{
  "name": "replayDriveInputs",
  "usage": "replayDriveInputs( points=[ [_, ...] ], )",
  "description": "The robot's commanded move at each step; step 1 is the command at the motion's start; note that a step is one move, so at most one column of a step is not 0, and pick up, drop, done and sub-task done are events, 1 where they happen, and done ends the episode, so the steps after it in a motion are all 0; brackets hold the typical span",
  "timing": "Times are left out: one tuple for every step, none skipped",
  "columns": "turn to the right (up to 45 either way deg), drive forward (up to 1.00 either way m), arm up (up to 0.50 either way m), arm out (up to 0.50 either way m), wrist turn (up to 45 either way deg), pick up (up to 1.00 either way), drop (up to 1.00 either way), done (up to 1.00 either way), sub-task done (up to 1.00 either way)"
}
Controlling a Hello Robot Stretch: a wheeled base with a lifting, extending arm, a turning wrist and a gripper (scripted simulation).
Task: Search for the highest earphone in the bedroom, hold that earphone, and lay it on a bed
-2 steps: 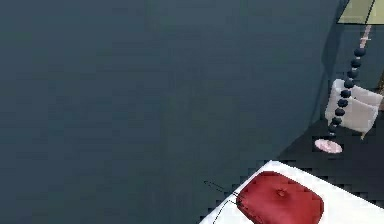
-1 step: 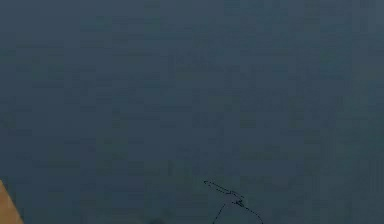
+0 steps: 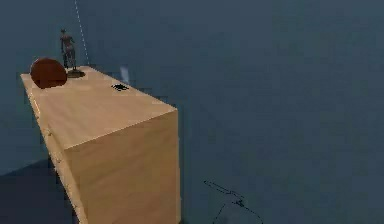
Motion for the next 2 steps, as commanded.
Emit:
replayDriveInputs(
  points=[
    [-45.0, 0.00, 0.00, 0.00, 0.0, 0.00, 0.00, 0.00, 0.00],
    [-36.0, 0.00, 0.00, 0.00, 0.0, 0.00, 0.00, 0.00, 0.00]
  ],
)
